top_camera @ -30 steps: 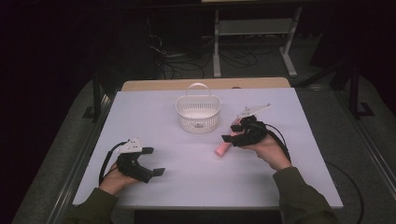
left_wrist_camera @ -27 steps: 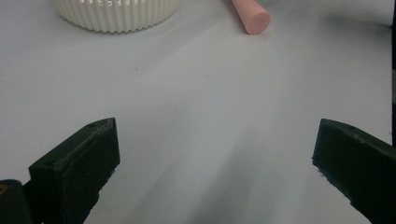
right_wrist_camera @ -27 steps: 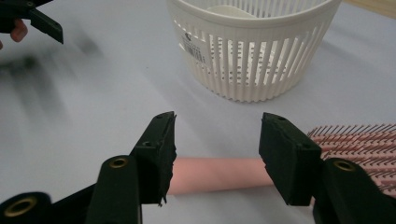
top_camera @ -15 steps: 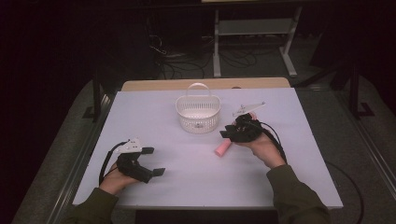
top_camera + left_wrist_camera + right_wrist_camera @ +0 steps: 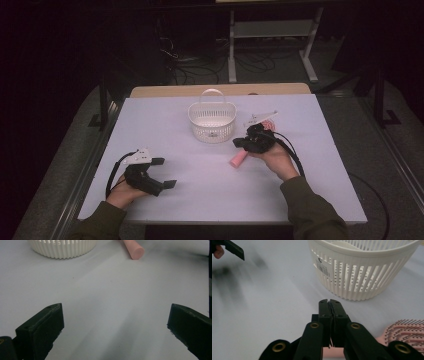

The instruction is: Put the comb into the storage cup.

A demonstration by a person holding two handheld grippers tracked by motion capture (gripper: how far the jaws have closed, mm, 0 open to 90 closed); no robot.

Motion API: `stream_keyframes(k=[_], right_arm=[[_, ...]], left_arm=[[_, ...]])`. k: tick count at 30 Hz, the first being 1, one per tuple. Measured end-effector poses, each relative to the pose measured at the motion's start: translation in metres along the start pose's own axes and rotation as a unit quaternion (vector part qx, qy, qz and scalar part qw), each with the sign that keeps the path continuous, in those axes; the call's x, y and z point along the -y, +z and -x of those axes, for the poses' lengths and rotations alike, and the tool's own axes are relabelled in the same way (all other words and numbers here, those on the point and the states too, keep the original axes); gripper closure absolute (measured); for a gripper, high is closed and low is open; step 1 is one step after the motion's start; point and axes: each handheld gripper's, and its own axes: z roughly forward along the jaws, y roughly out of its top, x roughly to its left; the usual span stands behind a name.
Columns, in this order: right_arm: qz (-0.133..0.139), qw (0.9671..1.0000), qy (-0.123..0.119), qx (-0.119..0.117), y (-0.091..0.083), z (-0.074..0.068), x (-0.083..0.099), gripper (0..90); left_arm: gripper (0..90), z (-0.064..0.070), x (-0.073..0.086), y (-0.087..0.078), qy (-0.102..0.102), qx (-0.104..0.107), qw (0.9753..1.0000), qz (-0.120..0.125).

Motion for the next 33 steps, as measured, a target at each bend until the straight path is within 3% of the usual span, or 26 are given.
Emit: stream_keyframes(k=[8, 33], right_arm=[[-0.011, 0.9998, -0.012, -0.012, 0.008, -0.006, 0.001, 89.3], [-0.061, 0.9976, -0.016, -0.028, 0.036, -0.019, 0.009, 89.3]], left_arm=[[0.3, 0.000, 0.001, -0.001, -0.001, 0.000, 1.0000, 0.001], [0.3, 0.001, 0.001, 0.000, 0.000, 0.001, 1.0000, -0.001]])
